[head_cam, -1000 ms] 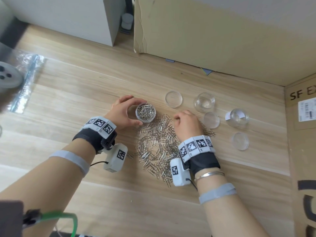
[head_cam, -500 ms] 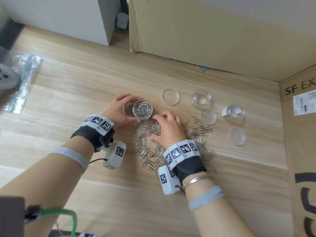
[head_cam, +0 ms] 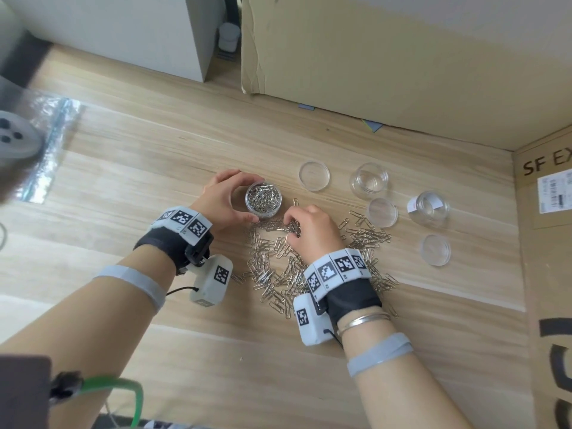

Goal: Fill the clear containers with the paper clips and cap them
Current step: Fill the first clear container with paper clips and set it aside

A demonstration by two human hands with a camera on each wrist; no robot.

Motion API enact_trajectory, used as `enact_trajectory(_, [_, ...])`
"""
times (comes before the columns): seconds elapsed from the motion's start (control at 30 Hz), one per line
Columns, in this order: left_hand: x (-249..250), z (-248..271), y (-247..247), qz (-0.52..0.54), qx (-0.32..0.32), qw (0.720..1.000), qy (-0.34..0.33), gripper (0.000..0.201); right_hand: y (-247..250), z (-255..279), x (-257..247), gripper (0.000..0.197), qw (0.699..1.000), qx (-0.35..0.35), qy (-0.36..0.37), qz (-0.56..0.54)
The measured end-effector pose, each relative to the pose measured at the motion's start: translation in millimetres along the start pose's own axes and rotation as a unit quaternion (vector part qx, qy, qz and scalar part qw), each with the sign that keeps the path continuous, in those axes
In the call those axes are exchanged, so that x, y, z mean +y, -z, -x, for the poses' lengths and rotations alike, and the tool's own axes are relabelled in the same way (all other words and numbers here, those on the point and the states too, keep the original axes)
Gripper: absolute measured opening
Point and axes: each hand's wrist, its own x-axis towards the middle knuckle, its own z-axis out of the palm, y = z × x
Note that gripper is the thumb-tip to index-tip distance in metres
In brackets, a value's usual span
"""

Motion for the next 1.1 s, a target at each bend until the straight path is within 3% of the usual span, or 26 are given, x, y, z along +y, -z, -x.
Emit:
enact_trajectory(0.33, [-2.4,-1.0,-0.9,0.013,-0.004,1.0,0.006,0.067,25.9,-6.2,-0.7,0.021,0.997,0.059,0.015,-0.057])
enact_trajectory(0.5, [1.2,1.1,-0.2,0.01,0.001,1.0,-0.004,0.067,36.8,-13.7,-19.0,0.021,0.991,0.093,0.056,-0.077])
enact_trajectory(0.67, [1.1,1.3,0.3,0.014,0.0,1.0,-0.007,0.067,29.4,-23.2,-39.2,0.021,0.991,0.08,0.066,-0.086])
enact_trajectory(0.9, [2.4,1.0,0.3,0.021,0.001,1.0,0.006,0.068,22.2,-25.9,-40.7,0.04,0.991,0.075,0.058,-0.099])
enact_trajectory(1.1, [-0.8,-0.5,-0.7,0.019,-0.006,1.0,-0.003,0.069,17.0,-28.9,-42.0,0.033,0.98,0.107,0.072,-0.149])
